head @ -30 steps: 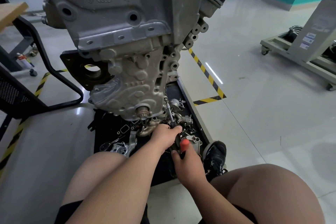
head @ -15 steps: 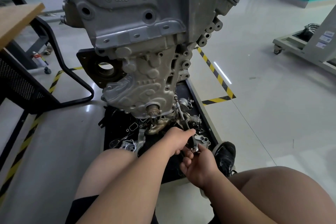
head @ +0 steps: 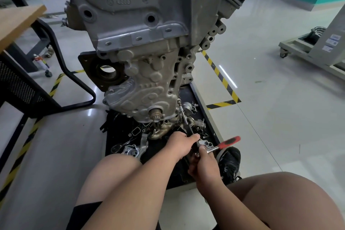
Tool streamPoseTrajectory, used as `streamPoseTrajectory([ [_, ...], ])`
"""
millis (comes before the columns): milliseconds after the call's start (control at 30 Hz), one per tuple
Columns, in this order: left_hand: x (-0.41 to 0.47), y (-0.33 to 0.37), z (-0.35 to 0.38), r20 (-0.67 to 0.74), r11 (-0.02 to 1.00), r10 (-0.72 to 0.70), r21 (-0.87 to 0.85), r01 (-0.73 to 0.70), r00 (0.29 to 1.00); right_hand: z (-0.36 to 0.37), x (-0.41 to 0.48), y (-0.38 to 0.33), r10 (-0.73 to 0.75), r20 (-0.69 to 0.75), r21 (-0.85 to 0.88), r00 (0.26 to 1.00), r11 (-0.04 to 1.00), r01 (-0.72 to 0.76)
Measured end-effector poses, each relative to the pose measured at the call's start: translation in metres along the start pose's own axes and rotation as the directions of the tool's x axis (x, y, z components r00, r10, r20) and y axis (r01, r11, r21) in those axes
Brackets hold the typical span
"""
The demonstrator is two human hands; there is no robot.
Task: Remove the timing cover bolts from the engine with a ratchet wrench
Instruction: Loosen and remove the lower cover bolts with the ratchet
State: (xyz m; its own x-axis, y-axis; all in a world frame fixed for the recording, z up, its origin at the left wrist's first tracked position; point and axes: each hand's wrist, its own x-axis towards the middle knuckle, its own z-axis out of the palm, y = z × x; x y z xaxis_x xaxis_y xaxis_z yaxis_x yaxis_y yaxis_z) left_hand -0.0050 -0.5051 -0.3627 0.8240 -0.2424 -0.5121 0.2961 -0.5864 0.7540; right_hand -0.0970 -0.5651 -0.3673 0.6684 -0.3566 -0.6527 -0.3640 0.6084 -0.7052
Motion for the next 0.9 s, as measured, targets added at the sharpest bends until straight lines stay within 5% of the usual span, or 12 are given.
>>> streamPoseTrajectory([
  [67,0.001,0.001,0.002,-0.019,0.999,0.025,-0.023,-0.026,1.000,-0.001,-0.003,0.001,-0.165,-0.033,-0.195,0.986,0.968,0.156],
  [167,0.001,0.001,0.004,-0.028,0.998,0.047,-0.035,-0.048,0.999,-0.003,-0.006,0.006,-0.380,0.071,-0.540,0.922,0.763,0.356],
  [300,0.002,-0.002,0.003,-0.041,0.998,0.031,-0.054,-0.033,0.999,-0.003,0.000,0.015,-0.393,0.213,-0.670,0.894,0.607,0.427],
  [367,0.002,-0.003,-0.001,-0.074,1.000,-0.003,0.022,0.004,0.997,0.000,0.001,0.017,-0.303,0.196,-0.582,0.933,0.729,0.359],
  [433,0.002,-0.003,-0.006,-0.094,0.998,-0.019,0.060,0.025,0.995,0.004,0.003,0.017,-0.172,0.132,-0.347,0.976,0.914,0.208],
  [500,0.002,-0.002,-0.009,-0.080,0.996,-0.041,0.073,0.047,0.996,0.007,0.005,0.014,-0.059,0.089,-0.116,0.994,0.991,0.069],
  [633,0.000,-0.001,-0.007,-0.007,0.998,-0.065,0.024,0.065,0.998,0.006,0.006,0.004,0.179,0.178,0.228,0.967,0.949,-0.218],
  [767,0.000,-0.001,-0.006,-0.022,0.998,-0.066,0.001,0.066,0.998,0.003,0.006,-0.001,0.296,0.296,0.257,0.908,0.891,-0.374],
  [900,-0.002,-0.002,-0.007,-0.028,0.999,-0.041,0.022,0.042,0.999,0.005,0.005,-0.001,0.290,0.287,0.241,0.913,0.901,-0.362],
])
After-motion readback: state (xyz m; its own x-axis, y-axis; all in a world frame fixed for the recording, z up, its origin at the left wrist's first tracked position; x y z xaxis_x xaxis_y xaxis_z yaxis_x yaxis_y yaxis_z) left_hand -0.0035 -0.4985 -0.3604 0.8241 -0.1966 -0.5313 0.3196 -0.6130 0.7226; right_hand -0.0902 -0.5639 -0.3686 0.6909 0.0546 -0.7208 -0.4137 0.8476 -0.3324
